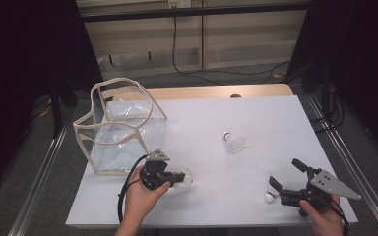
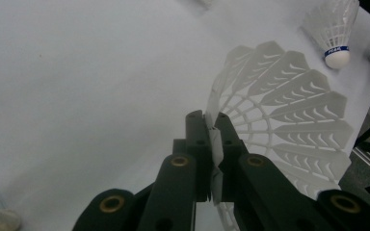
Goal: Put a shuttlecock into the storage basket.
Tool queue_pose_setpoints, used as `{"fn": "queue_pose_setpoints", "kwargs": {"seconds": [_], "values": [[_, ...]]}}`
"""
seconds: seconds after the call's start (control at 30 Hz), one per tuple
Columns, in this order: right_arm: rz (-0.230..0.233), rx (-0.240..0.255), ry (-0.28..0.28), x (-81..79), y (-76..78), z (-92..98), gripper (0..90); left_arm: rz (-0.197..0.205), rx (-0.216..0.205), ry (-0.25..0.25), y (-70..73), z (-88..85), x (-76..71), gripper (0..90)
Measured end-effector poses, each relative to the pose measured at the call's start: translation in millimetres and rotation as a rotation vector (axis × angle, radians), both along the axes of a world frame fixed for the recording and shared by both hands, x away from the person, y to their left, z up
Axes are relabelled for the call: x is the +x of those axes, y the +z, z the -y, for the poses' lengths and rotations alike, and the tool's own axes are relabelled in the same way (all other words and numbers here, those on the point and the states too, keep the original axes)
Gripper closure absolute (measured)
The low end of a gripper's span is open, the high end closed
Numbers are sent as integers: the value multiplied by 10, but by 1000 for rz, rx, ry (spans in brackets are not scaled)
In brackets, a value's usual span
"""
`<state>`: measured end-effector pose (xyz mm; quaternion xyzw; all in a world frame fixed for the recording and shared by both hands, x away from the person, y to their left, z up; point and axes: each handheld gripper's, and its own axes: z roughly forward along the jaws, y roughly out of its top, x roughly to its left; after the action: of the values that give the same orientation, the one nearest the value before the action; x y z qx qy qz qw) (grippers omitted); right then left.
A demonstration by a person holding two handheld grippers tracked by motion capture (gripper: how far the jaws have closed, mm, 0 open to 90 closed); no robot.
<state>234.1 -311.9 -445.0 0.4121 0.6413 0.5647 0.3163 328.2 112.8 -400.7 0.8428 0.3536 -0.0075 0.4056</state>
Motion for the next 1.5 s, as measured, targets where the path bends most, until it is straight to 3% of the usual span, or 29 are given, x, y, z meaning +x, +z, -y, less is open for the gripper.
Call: {"fn": "queue_pose_setpoints", "kwargs": {"seconds": [0.93, 1.5], "values": [[-5, 1, 7, -3, -5, -10, 3, -22, -17, 9, 226, 16, 128, 883], [-5, 0, 10, -4, -4, -10, 3, -14, 5, 14, 328, 32, 218, 884]]}}
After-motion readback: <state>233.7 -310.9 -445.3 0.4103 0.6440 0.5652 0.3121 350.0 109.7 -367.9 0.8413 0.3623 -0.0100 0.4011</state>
